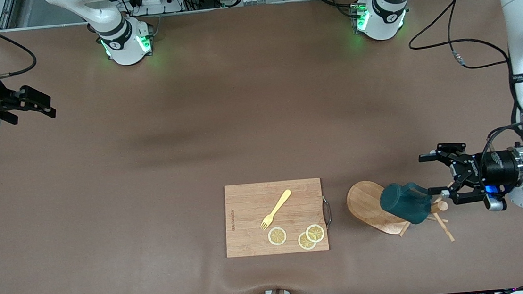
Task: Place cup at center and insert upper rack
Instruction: 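Open the left gripper and pull it back from the mug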
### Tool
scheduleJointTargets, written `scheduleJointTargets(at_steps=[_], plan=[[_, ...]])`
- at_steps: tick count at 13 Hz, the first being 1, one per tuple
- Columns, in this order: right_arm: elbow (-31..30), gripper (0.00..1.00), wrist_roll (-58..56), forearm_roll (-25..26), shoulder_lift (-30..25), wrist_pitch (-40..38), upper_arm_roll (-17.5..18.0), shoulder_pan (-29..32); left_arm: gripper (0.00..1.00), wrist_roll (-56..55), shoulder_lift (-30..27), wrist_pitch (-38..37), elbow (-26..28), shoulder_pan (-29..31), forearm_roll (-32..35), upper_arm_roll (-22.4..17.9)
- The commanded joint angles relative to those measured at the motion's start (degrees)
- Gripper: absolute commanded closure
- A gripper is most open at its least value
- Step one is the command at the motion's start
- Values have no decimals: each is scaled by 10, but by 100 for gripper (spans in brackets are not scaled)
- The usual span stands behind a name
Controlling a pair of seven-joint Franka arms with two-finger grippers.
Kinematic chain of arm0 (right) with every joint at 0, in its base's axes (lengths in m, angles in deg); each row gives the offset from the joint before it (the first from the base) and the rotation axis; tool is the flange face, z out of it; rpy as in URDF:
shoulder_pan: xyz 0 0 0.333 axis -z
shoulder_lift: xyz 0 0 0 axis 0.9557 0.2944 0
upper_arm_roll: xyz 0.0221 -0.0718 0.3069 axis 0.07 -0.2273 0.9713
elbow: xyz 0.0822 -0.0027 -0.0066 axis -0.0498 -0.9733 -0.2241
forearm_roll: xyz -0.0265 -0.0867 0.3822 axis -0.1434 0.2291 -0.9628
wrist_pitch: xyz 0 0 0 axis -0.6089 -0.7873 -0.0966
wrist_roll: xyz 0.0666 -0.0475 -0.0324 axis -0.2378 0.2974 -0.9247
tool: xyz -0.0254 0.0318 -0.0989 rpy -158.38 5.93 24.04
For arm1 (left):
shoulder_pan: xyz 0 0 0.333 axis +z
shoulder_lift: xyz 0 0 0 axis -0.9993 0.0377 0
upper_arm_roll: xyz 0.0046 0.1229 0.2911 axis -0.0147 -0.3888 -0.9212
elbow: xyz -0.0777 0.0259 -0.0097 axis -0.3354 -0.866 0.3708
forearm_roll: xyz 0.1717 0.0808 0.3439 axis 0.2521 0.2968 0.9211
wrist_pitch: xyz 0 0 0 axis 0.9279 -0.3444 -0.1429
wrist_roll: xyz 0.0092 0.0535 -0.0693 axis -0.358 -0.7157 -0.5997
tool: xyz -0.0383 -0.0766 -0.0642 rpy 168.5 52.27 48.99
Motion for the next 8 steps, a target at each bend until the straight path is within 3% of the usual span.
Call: scheduleJointTargets(at_steps=[1, 8], plan=[[-8, 0, -7, 8, -10, -1, 6, 8, 0, 5, -40, -1, 13, -11, 50, 4], [-8, 0, -5, 8, -9, -1, 7, 6, 0, 6, -120, -22, 19, -14, 206, 50]])
